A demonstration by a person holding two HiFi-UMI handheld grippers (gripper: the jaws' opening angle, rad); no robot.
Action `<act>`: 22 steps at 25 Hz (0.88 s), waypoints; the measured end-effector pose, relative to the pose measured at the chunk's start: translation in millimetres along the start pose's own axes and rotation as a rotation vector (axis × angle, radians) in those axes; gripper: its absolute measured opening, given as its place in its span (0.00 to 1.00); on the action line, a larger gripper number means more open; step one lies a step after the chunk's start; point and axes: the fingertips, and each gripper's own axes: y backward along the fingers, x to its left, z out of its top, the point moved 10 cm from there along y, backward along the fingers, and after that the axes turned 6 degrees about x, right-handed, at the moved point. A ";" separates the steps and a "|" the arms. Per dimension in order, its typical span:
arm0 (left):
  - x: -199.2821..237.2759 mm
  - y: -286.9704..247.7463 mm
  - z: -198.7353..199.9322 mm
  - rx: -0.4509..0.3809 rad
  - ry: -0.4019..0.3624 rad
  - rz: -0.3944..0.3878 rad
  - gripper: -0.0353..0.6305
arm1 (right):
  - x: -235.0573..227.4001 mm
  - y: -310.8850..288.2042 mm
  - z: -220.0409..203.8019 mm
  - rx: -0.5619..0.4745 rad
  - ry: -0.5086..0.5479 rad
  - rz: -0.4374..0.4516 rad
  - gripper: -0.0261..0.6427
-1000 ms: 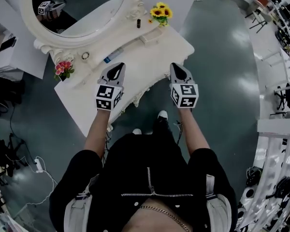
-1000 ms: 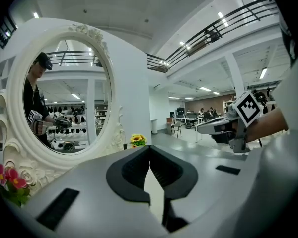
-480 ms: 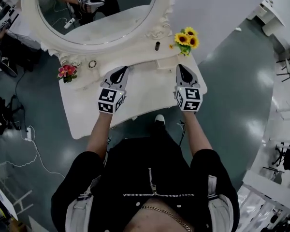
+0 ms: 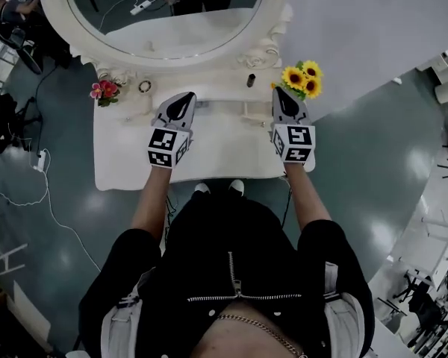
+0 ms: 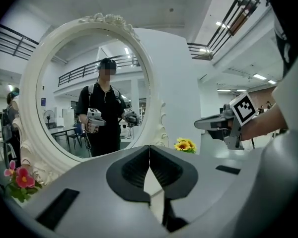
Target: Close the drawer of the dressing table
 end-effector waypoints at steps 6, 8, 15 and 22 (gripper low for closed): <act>6.4 2.8 -5.1 0.002 0.009 0.014 0.09 | 6.4 -0.7 -3.9 0.011 0.000 0.009 0.05; 6.3 2.9 -7.9 0.005 0.018 0.010 0.09 | 7.5 1.6 -5.2 0.012 -0.005 0.012 0.05; 1.3 -1.1 -12.5 0.012 0.021 -0.017 0.09 | 10.4 9.5 -7.6 -0.003 -0.015 0.003 0.21; 1.6 -5.1 -15.6 0.023 0.029 -0.032 0.09 | 5.0 12.9 -23.3 0.045 -0.051 -0.026 0.25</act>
